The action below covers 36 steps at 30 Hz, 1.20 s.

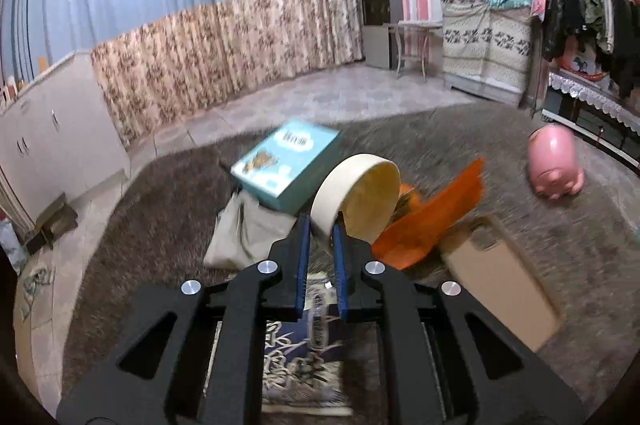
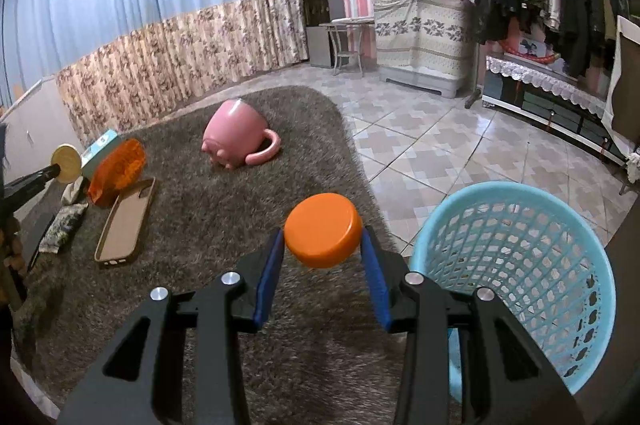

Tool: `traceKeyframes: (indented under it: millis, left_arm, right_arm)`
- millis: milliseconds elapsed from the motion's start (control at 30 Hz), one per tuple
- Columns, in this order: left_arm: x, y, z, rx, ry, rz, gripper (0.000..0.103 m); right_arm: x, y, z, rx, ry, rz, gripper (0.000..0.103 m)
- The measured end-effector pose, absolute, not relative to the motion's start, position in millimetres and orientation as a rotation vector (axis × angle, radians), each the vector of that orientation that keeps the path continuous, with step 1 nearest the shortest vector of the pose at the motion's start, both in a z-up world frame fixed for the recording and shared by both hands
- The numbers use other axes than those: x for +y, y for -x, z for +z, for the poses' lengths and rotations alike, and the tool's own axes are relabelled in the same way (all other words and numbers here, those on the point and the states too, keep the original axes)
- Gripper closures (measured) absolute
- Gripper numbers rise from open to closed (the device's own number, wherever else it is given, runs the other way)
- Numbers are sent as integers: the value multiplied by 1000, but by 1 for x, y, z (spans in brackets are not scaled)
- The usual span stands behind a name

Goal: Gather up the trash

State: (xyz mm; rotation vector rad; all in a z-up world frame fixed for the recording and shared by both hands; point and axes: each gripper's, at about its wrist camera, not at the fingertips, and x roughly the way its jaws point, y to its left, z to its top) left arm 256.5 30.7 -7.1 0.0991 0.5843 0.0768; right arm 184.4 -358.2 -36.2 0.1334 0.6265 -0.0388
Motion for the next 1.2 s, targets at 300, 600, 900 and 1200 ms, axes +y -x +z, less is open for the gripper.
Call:
traceKeyframes:
  millis: [300,600,900,1200]
  left_arm:
    - [-81,-207,31,498,-116,-129,93]
    - [-222,-180,12,516,-118,-415,93]
    - [-333,-166,-25,539,-172,-597,93]
    - [-402,-170,-49,566,-227,-673,93]
  right_arm:
    - [-406,-142,-18,560,-165,-183,63]
    - [-456,-105,-19,583,-115,-437,63]
    - [-517,-97,-36,598,-220,-522,63]
    - [-549,-94,-49,601,-300,-546,63]
